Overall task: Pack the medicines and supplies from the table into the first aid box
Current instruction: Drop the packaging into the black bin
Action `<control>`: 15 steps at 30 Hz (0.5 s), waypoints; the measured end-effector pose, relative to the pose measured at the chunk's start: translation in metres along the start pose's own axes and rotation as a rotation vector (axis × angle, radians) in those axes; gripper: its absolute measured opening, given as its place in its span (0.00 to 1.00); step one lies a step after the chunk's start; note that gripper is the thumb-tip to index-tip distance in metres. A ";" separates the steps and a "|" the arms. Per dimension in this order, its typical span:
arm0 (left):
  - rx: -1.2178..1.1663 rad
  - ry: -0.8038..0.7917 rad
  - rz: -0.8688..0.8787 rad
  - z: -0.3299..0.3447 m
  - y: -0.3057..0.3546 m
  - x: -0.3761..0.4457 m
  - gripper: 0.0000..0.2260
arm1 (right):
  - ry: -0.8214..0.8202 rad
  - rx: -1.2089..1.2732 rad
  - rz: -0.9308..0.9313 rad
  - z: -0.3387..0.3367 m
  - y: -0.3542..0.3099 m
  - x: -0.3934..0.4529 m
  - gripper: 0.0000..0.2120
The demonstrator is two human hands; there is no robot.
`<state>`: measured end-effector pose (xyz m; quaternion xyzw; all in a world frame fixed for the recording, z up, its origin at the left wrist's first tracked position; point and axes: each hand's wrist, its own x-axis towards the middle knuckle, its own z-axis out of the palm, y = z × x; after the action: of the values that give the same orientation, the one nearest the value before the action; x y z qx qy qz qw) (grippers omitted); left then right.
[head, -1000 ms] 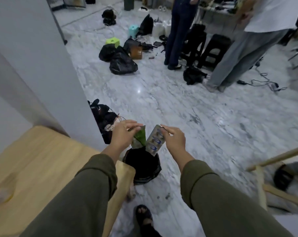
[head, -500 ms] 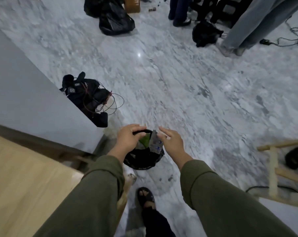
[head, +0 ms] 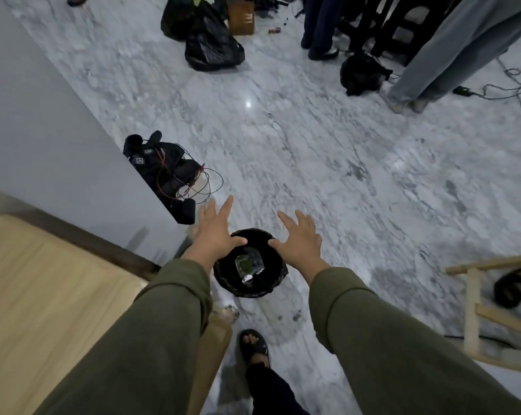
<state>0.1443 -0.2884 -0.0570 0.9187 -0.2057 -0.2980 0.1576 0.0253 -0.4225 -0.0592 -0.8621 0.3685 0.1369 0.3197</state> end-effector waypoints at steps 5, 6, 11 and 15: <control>0.065 0.080 0.082 -0.036 0.000 -0.050 0.45 | 0.079 -0.033 -0.066 -0.022 -0.022 -0.047 0.32; 0.087 0.102 0.101 -0.044 -0.001 -0.063 0.44 | 0.101 -0.037 -0.077 -0.026 -0.027 -0.059 0.32; 0.201 0.239 0.178 -0.085 -0.013 -0.142 0.44 | 0.190 -0.066 -0.145 -0.038 -0.059 -0.132 0.33; 0.186 0.324 0.199 -0.112 -0.038 -0.205 0.44 | 0.258 -0.097 -0.235 -0.035 -0.092 -0.187 0.33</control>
<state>0.0721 -0.1404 0.1131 0.9404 -0.2941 -0.1089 0.1319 -0.0376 -0.2948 0.0964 -0.9241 0.2960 0.0042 0.2416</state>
